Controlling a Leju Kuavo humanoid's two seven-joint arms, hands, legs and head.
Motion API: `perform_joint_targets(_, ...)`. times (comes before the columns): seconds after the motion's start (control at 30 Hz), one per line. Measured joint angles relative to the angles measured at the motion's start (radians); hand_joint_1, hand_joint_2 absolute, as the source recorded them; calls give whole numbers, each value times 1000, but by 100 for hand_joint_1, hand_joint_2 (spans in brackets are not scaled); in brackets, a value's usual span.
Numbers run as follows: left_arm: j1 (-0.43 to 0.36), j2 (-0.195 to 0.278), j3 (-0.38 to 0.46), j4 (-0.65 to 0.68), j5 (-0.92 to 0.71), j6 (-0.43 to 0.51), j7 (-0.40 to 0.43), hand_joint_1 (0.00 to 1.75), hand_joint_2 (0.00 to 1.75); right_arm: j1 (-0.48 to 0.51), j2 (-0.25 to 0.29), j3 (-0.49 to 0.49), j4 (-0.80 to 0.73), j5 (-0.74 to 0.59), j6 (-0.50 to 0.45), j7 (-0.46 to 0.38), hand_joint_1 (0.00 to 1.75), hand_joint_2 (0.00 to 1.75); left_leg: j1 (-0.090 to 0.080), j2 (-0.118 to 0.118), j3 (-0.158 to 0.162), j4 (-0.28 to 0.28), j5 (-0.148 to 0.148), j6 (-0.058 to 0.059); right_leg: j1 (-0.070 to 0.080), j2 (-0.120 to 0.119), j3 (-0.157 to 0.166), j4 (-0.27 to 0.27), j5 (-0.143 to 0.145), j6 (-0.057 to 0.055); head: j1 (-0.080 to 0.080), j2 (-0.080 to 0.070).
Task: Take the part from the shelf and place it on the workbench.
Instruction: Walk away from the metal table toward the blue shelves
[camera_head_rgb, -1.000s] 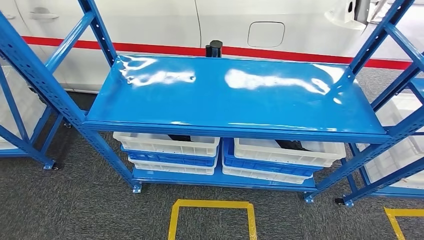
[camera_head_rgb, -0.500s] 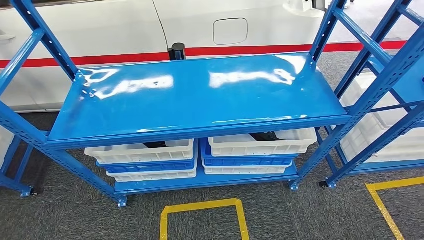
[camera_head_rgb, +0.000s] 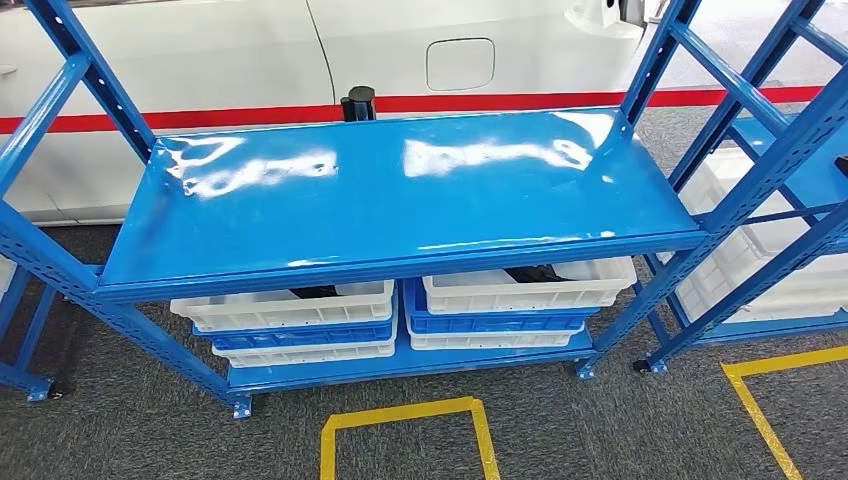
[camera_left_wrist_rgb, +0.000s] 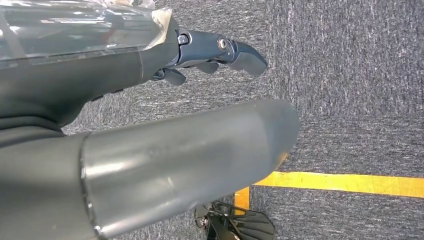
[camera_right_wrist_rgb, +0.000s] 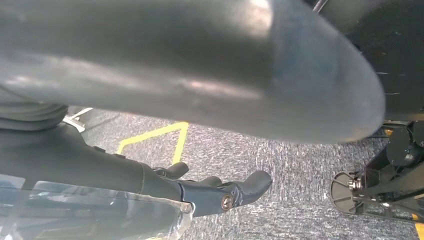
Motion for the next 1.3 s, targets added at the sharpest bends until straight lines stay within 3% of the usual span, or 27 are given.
perform_joint_targets(0.1,0,0,0,0,0,1,0,0,0,0,0,6,0,-1,2,0,0,0,-1,0,0,1,-1,2,-1,0,0,-1,1,6,0,0)
perform_joint_targets(0.23,-1,3,0,0,-1,2,0,0,0,0,-1,9,0,-1,7,0,0,0,6,4,12,-25,19,31,-12,-1,9,-13,8,28,-1,0)
perform_joint_targets(0.3,-2,2,0,0,-1,3,0,0,0,0,-4,11,0,-4,10,0,0,0,16,9,22,-49,37,39,-9,-5,-22,52,-30,21,3,0)
perform_joint_targets(0.37,-1,2,0,1,-2,3,0,0,0,0,-6,13,0,-9,12,0,0,0,17,14,19,-52,42,37,-13,-6,-83,184,-87,16,4,0)
perform_joint_targets(0.4,-1,2,0,2,-2,4,0,0,0,0,-7,14,0,-12,13,0,0,0,18,16,16,-52,43,34,-16,-6,-105,235,-103,19,5,0)
perform_joint_targets(0.43,-1,2,1,3,-2,4,0,0,0,1,-8,15,0,-15,13,0,0,0,21,17,14,-52,44,30,-21,-7,-111,253,-104,28,4,0)
perform_joint_targets(0.47,-1,1,1,4,-2,4,0,0,0,1,-10,16,0,-17,13,0,0,0,25,18,13,-50,45,23,-26,-9,-94,226,-90,41,5,0)
perform_joint_targets(0.53,-1,2,2,5,-2,4,0,0,0,1,-13,20,0,-21,14,0,0,0,36,18,9,-38,41,3,-38,-14,-22,97,-44,69,6,0)
perform_joint_targets(0.57,-1,3,2,6,-2,5,-1,0,0,0,-13,23,0,-23,14,0,0,0,39,17,5,-28,36,-9,-40,-14,5,41,-28,73,9,0)
perform_joint_targets(0.6,-1,5,3,6,-2,6,-1,0,0,-1,-12,26,0,-24,15,0,0,0,39,17,1,-20,32,-20,-41,-14,18,13,-21,69,9,0)
perform_joint_targets(0.63,-2,6,4,6,-2,7,-2,0,0,-2,-12,28,0,-25,17,1,0,0,39,16,-2,-16,29,-29,-38,-13,16,9,-22,59,9,0)
perform_joint_targets(0.73,-2,5,4,7,-2,9,-2,0,0,-1,-14,34,0,-29,21,1,0,0,45,14,-5,-9,24,-42,-33,-12,1,21,-18,24,0,0)
perform_joint_targets(0.77,-2,5,5,7,-2,10,-2,0,0,0,-15,35,0,-31,23,1,0,0,47,14,-14,13,4,-44,-31,-12,-3,21,-14,16,-2,0)
perform_joint_targets(0.83,-2,5,6,7,-2,13,-2,0,0,0,-15,38,0,-33,24,1,0,0,44,13,-58,117,-73,-43,-25,-13,-12,21,-6,2,-6,0)
perform_joint_targets(0.9,-1,5,10,8,-3,15,-2,0,0,1,-15,39,0,-34,24,1,0,0,37,12,-112,247,-141,-36,-13,-14,-22,22,2,-10,-8,0)
perform_joint_targets(0.93,-1,5,11,8,-3,15,-2,0,0,1,-15,39,0,-34,24,1,0,0,33,11,-120,275,-147,-29,-6,-14,-27,23,6,-14,-8,0)
perform_joint_targets(0.97,-1,5,13,8,-3,16,-3,0,0,2,-15,40,0,-34,25,1,0,0,27,11,-109,263,-134,-18,0,-14,-30,23,9,-17,-8,0)
perform_joint_targets(1.03,-1,5,14,8,-3,17,-4,0,0,2,-15,42,0,-35,25,1,0,0,10,8,-35,141,-75,16,10,-13,-33,22,15,-21,-8,0)
perform_joint_targets(1.1,-3,7,15,7,-4,18,-5,0,0,2,-14,44,0,-35,27,1,0,0,-6,10,26,31,-39,43,18,-14,-34,22,20,-19,-6,0)
perform_joint_targets(1.13,-4,8,15,7,-4,19,-6,0,0,1,-13,45,0,-36,27,1,0,0,-12,12,34,8,-35,49,17,-15,-34,22,23,-16,-4,0)
perform_joint_targets(1.23,-3,8,15,8,-5,20,-6,0,0,0,-14,47,0,-37,29,1,0,0,-15,16,28,-13,-17,54,14,-18,-39,22,29,-1,-4,0)
perform_joint_targets(1.3,-3,8,15,7,-5,20,-7,0,0,1,-14,47,0,-37,29,1,0,0,-10,18,27,-32,5,56,13,-17,-61,68,-2,1,-1,0)
